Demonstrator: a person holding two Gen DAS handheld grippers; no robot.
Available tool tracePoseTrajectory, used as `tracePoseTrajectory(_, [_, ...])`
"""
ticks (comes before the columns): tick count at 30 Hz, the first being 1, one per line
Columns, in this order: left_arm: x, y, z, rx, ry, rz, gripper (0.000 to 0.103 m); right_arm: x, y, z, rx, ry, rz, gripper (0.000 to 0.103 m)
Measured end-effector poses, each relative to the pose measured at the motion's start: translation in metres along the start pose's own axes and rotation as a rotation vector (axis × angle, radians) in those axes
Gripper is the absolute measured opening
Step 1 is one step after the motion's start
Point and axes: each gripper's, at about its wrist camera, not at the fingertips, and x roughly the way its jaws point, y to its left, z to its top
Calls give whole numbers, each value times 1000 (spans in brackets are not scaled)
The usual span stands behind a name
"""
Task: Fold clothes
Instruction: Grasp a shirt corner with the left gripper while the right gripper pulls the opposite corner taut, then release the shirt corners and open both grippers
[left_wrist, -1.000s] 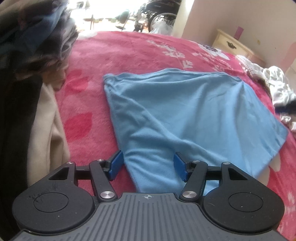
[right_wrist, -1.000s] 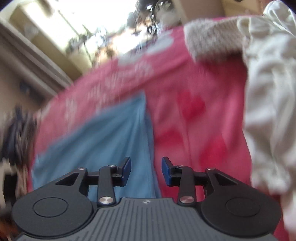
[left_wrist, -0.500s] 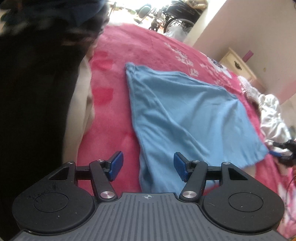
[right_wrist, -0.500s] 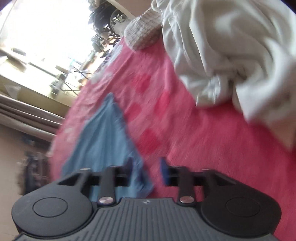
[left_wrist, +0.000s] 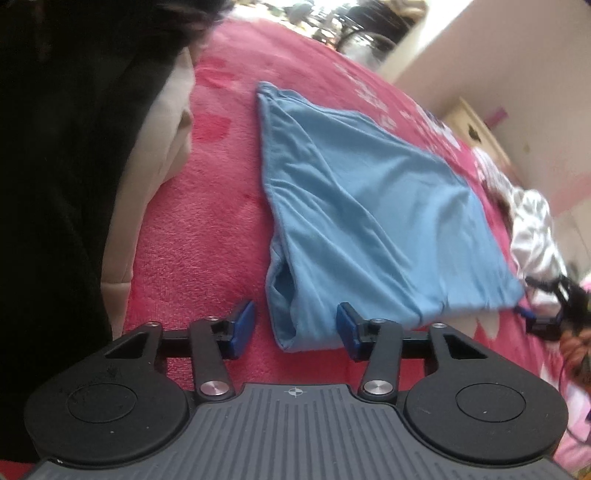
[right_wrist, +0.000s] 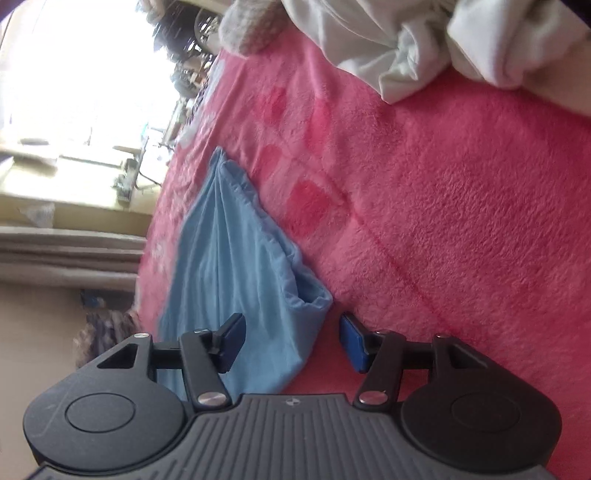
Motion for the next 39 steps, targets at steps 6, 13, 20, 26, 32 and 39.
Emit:
tracePoseTrajectory(6, [1,-14,-2,87,-24,62,3,12,6,-1,-30,-2,-2,34])
tracePoseTrajectory(13, [-28,-17,4,153,-55,85,1,-15,29,-2,-168,-36,-104,1])
tracePoseTrajectory(20, [-62,-29,0,261,-14,56,1,-58,39,-12,-210,16,-166,1])
tracePoseTrajectory(26, [-77,-19,-36,301,132,53,1,-101,21,-50,-213,70,-253,1])
tracePoseTrajectory(32, [-46,-9,-79,405,214,86,1,-103,-22,-85,-263,85,-385,2])
tracePoseTrajectory(39, [-53,-20,-87,531,190,104,20,-107,-24,-88,-353,70,-372,21])
